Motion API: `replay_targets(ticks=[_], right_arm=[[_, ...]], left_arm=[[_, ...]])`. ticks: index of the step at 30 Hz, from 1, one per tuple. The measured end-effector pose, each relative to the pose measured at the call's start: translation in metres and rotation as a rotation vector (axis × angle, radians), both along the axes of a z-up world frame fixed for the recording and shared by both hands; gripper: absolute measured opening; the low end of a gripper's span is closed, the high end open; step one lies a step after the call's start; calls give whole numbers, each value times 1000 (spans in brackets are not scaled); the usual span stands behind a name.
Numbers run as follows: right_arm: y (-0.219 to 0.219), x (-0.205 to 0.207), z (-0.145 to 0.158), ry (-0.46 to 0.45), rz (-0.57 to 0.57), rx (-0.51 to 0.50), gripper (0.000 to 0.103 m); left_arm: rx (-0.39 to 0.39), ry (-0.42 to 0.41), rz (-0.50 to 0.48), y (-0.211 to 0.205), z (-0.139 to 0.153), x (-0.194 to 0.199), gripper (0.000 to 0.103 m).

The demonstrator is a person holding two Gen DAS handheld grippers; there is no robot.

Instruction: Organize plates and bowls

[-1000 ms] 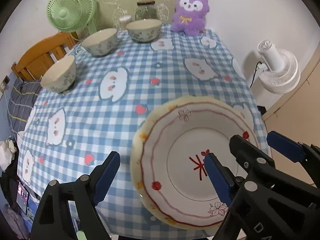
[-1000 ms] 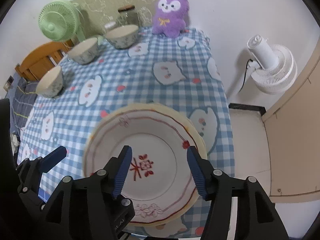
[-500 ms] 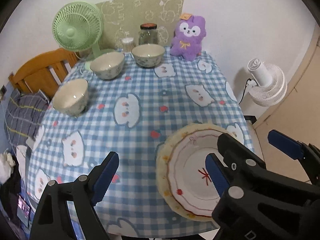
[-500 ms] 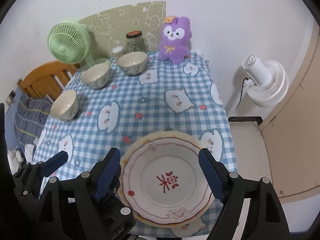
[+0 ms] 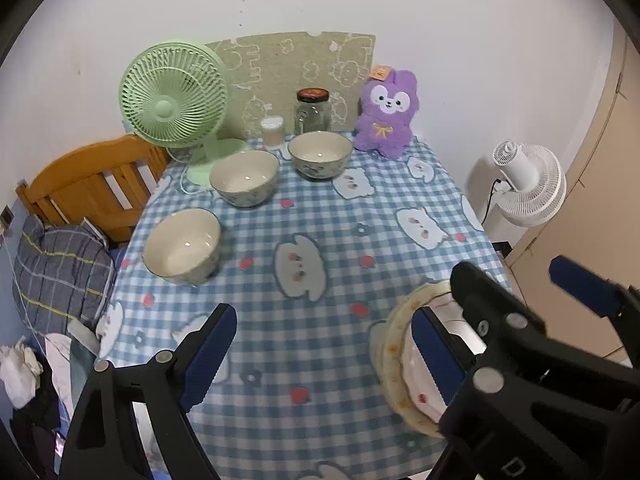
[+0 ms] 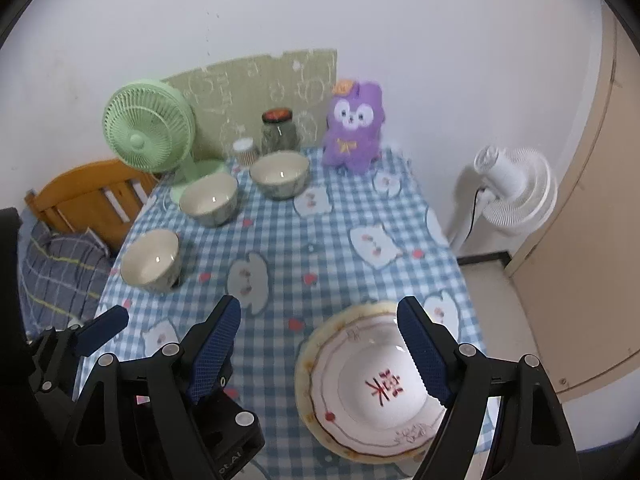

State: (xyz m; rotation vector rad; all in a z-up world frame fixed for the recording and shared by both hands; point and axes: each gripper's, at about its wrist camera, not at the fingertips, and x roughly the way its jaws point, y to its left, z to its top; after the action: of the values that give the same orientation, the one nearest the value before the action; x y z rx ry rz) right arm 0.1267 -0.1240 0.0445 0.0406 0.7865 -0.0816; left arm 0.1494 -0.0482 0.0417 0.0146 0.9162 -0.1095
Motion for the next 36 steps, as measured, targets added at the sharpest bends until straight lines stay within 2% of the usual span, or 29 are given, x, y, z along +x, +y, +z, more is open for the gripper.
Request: replay_targets(ticks=[5,9,15,19,26,29,31,36], right_arm=[[29,3,8,-16,4,-3,83],[49,7,15,-28,-59,-49,83],[71,14,17,5,-71,22,83],[88,15,19,-12,-95,-12,83],[106,38,14,6,-55,6,83],[113,49,11,8,-35,2,83],[118,58,7,9,-21,0,83],[133,86,-5,32,21,6,78]], left_arm=[[-2,-26,-22,29,11,2,90],[1,-42,-39,53,18,5,90],[1,-58,-47,85,26,9,90],[-4,-57,-54,99,26,13,89],[-28,-56,-24,122,22,26,86],[-40,-51,-18,131,17,35,81],[-31,-59,-11,135,15,42,77],[-10,-47,31,146,4,59,76]])
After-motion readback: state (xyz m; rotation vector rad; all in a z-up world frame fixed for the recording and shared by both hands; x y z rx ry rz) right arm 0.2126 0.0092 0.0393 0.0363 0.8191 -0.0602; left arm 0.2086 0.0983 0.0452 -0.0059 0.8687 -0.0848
